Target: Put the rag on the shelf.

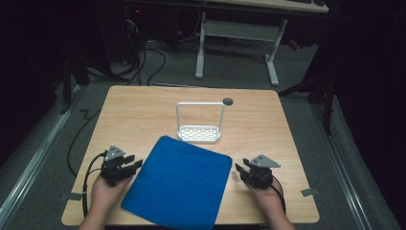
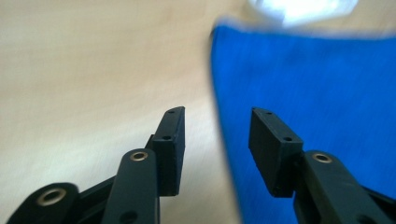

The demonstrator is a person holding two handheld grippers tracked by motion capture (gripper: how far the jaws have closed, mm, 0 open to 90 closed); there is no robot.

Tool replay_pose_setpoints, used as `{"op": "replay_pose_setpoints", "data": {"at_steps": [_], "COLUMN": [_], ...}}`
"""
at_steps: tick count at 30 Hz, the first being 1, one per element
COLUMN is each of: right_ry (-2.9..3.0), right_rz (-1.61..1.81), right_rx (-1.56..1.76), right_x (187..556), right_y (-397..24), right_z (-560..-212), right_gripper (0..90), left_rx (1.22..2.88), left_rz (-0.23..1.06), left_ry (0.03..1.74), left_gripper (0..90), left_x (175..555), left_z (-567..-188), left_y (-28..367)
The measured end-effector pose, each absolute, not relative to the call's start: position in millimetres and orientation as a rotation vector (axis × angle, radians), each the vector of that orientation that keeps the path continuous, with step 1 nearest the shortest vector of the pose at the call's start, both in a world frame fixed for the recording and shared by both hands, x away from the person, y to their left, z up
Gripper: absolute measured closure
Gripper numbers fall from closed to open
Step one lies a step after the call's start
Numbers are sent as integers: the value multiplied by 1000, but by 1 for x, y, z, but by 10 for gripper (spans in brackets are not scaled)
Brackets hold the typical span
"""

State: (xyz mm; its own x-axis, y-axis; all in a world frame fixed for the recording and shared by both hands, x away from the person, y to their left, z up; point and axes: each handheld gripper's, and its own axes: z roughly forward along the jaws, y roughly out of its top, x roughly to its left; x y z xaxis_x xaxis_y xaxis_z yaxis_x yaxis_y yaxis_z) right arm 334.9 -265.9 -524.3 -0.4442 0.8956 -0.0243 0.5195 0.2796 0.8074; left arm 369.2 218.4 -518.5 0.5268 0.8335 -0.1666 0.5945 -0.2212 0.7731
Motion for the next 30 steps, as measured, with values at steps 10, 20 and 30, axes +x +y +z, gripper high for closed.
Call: {"op": "replay_pose_setpoints", "data": {"at_steps": [10,20,30], "right_ry": [2079,2301,2416], "right_rz": [1039,1123,1013], "right_rx": [1230,1103,1102], "right_x": [331,294,302], "right_y": [-256,-215,-209], "right_z": [-522,-512,-526], "right_gripper": [586,900,900], "left_rx": [1983,2152,2154], "left_rz": [292,192,156], "left_ry": [1050,932,887], "left_gripper": [686,900,900], "left_x": [371,359,338], "left_z": [-520,-528,-529], "left_y": [201,174,172]}}
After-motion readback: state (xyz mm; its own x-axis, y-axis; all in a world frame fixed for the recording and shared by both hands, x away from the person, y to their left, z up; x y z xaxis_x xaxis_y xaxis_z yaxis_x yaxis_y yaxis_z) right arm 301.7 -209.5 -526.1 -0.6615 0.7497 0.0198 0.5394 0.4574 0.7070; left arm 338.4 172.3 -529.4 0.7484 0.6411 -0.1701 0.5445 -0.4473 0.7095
